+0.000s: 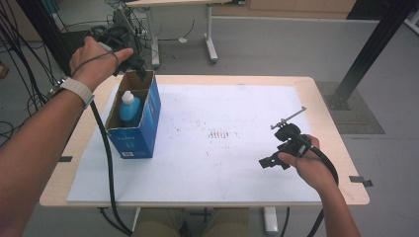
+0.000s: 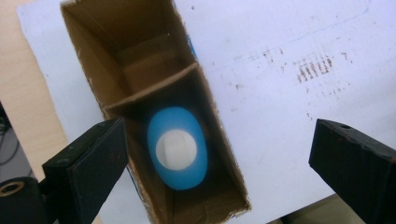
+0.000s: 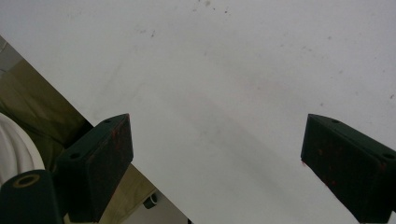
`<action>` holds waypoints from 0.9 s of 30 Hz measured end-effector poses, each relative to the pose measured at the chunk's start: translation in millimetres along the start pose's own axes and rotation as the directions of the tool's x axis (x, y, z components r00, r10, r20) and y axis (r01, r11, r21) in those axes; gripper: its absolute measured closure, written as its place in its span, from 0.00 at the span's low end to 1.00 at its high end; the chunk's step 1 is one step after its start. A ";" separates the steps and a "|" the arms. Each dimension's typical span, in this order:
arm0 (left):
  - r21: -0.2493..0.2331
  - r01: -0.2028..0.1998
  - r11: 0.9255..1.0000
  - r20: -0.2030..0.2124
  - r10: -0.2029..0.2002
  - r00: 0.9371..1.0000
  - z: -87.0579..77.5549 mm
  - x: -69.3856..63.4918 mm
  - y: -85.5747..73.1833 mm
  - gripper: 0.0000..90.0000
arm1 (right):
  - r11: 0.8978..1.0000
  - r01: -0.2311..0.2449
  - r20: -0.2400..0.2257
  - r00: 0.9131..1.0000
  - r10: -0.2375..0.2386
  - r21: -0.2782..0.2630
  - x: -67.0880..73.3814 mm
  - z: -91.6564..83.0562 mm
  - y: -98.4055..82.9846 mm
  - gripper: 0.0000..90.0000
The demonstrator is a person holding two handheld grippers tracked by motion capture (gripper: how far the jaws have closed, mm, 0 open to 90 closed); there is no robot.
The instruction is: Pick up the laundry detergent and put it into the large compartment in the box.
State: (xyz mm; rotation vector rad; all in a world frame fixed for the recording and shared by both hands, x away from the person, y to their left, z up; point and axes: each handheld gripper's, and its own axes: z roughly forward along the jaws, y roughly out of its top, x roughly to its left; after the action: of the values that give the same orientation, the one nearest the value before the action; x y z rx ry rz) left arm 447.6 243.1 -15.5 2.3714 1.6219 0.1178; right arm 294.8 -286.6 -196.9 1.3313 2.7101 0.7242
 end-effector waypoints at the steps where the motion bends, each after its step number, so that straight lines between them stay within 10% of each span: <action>1: -0.001 -0.008 1.000 0.003 0.008 1.000 -3.8 -1.0 1.7 0.06 | 1.000 0.000 0.000 1.000 0.000 0.000 -0.4 -0.1 0.3 0.10; 9: -0.006 -0.097 0.995 0.030 0.097 0.995 -24.9 -13.9 18.0 0.06 | 1.000 -0.007 -0.001 1.000 0.007 0.003 -2.3 1.4 3.1 0.10; 18: -0.016 -0.234 0.972 0.079 0.234 0.969 -32.0 -31.8 34.6 0.06 | 1.000 -0.014 0.010 1.000 0.014 0.002 -4.2 -3.5 3.5 0.10; 27: -0.022 -0.374 0.927 0.115 0.374 0.920 -33.3 -51.4 48.2 0.06 | 1.000 -0.022 0.007 1.000 0.022 -0.005 -6.9 -6.4 1.5 0.10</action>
State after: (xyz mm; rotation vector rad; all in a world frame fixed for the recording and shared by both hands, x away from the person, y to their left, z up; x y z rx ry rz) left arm 464.9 184.9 33.4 2.6080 1.0999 0.0494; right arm 298.8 -293.5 -191.7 1.3623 2.6903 0.7263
